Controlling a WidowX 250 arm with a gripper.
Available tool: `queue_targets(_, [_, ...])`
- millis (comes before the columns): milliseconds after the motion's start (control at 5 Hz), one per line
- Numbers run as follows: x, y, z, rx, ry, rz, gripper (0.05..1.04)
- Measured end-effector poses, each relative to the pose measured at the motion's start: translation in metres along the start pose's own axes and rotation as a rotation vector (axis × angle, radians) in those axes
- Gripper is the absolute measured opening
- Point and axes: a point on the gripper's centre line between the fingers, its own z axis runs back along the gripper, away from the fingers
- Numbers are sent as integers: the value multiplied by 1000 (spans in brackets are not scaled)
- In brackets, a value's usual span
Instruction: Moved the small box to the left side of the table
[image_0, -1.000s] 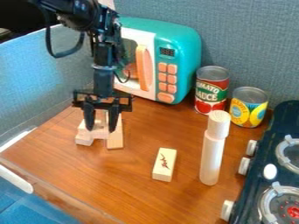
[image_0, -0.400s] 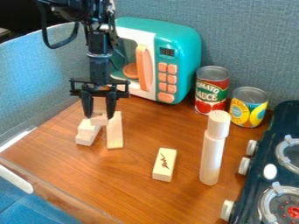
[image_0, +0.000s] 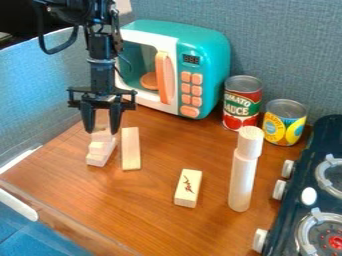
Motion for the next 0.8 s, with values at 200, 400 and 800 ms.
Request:
queue_targets(200, [5,0,-2,0,3,-9,529])
queue_targets(400, [7,2,-7,18,15,6,529])
queue_targets(800, [16,0,-14,26,26,16,529])
